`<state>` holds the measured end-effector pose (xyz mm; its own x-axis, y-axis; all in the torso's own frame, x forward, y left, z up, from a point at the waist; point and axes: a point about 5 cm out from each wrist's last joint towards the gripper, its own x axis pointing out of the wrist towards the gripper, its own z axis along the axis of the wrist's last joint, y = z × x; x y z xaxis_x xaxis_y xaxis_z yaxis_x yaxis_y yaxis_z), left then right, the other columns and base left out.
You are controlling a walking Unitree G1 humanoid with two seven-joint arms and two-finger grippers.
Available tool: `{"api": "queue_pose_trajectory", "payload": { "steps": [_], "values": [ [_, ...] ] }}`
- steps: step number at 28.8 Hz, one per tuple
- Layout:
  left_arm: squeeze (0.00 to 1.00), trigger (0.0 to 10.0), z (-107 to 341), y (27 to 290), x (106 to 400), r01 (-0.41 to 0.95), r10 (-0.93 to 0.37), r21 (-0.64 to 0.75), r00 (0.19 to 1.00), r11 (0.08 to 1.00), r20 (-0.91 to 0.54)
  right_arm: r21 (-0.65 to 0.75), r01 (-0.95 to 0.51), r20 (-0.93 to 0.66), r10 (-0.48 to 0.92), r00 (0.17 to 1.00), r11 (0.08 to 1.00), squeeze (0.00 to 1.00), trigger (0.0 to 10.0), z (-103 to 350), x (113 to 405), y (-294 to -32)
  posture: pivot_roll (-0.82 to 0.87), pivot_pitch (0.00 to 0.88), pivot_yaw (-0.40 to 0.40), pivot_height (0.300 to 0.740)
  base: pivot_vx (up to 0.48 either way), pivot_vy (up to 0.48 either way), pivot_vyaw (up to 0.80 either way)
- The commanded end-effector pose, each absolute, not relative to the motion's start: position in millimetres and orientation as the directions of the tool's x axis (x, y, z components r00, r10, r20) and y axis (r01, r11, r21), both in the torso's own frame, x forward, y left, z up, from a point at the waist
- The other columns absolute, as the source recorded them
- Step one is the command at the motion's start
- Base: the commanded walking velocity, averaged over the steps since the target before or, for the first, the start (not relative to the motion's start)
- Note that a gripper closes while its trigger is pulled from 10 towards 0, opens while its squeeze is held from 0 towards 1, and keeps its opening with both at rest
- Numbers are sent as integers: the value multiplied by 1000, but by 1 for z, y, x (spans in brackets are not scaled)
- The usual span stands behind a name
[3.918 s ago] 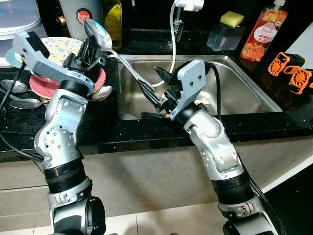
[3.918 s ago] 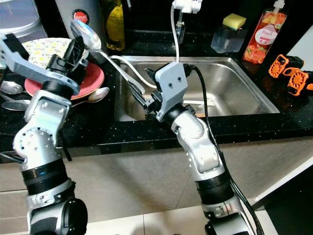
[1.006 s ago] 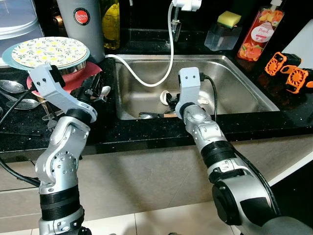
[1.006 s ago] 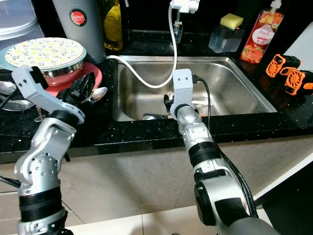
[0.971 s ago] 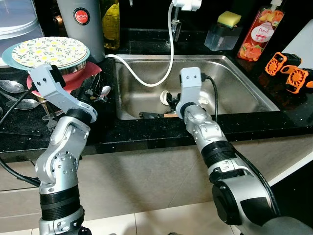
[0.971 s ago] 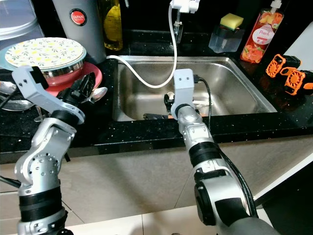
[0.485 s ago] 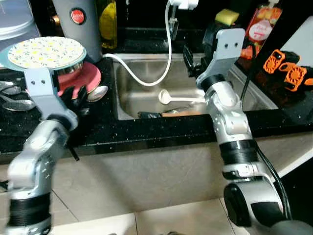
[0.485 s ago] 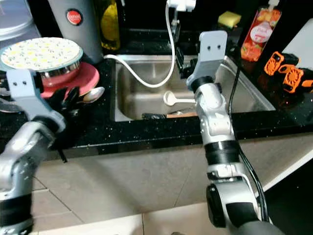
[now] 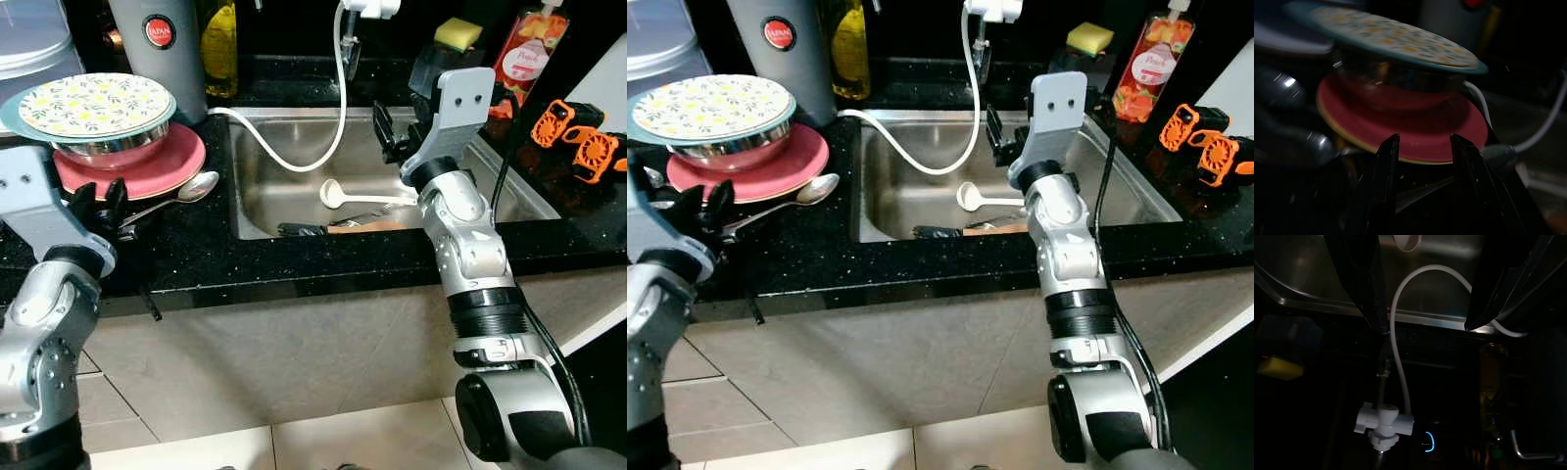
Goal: Kitchen organization
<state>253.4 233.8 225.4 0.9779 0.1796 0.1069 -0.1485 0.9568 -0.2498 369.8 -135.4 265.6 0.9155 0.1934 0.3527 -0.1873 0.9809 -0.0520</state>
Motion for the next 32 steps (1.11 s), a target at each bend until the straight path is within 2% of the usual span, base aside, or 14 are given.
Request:
{"api": "queue_pose_trajectory", "payload": {
  "steps": [1,6,7,9,14,19,24,32],
  "values": [
    [0,10000,221,231,251,-200,243,-317,965,927,99,-60,-195,335,203,920,979,0,10000,262,370,-135,172,0,-80,740,0,0,0],
    [0,10000,213,231,250,-298,340,-376,939,877,49,-61,-201,332,210,920,978,0,10000,262,370,-133,174,0,-86,740,0,0,0],
    [0,10000,209,237,252,-377,413,-388,911,841,11,-62,-205,330,214,919,977,0,10000,262,371,-133,171,0,-89,740,0,0,0],
    [0,10000,209,247,255,-424,459,-403,888,811,-12,-63,-206,329,215,919,976,0,10000,262,371,-133,168,0,-90,740,0,0,0],
    [0,10000,213,257,257,-446,486,-416,874,792,-12,-67,-204,328,215,920,977,0,10000,262,371,-133,165,0,-89,740,0,0,0],
    [0,10000,213,274,258,-497,569,-535,821,683,-36,-68,-195,329,206,922,979,0,10000,262,370,-136,156,0,-88,740,0,0,0],
    [0,10000,207,275,273,-458,536,-632,840,625,-78,-68,-196,331,208,920,978,0,10000,263,370,-135,155,0,-90,740,0,0,0],
    [0,10000,200,268,309,-413,457,-636,883,652,-105,-72,-192,336,205,919,979,0,10000,264,369,-136,122,0,-83,740,0,0,0]
  ]
}}
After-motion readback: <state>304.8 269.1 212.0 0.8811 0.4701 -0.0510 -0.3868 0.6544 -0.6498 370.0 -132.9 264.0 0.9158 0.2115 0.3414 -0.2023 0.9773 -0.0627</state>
